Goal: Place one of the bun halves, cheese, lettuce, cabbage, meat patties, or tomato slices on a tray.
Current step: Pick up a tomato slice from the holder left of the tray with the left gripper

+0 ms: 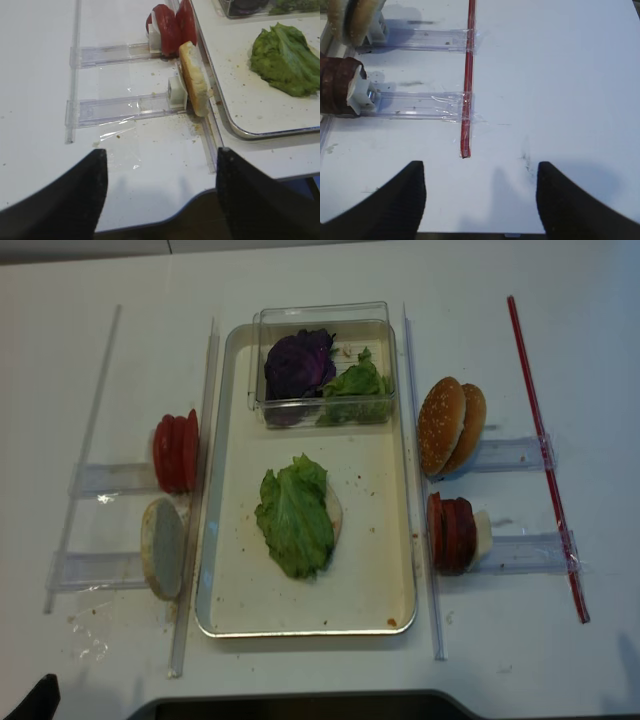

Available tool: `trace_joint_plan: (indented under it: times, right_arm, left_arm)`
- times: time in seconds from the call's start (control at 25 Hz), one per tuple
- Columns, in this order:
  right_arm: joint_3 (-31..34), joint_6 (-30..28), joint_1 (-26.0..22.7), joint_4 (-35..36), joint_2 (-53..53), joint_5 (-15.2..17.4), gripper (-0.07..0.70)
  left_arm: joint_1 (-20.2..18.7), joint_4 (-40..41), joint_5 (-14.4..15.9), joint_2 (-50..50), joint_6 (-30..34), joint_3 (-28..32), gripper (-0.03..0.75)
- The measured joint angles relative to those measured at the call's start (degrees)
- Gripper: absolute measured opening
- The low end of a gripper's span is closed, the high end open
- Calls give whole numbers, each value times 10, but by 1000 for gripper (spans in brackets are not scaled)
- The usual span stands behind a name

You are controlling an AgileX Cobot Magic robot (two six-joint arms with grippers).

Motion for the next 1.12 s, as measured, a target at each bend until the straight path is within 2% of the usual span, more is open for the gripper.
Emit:
trace_joint_plan:
  times: [0.6, 0.8, 0.96, 1.12]
  right_arm:
    - [0, 0, 0, 0, 0, 0, 493]
    - [0, 0, 0, 0, 0, 0, 495]
    - [0, 5, 0, -2, 0, 0, 532]
    - [0, 10, 0, -6, 0, 0, 547]
  left_arm:
    - [0, 0, 0, 0, 8, -4, 428]
    - [0, 3, 0, 54, 29, -48, 428]
    - [0, 5, -1, 128, 54, -103, 428]
    - [-22, 8, -18, 187, 56, -152, 428]
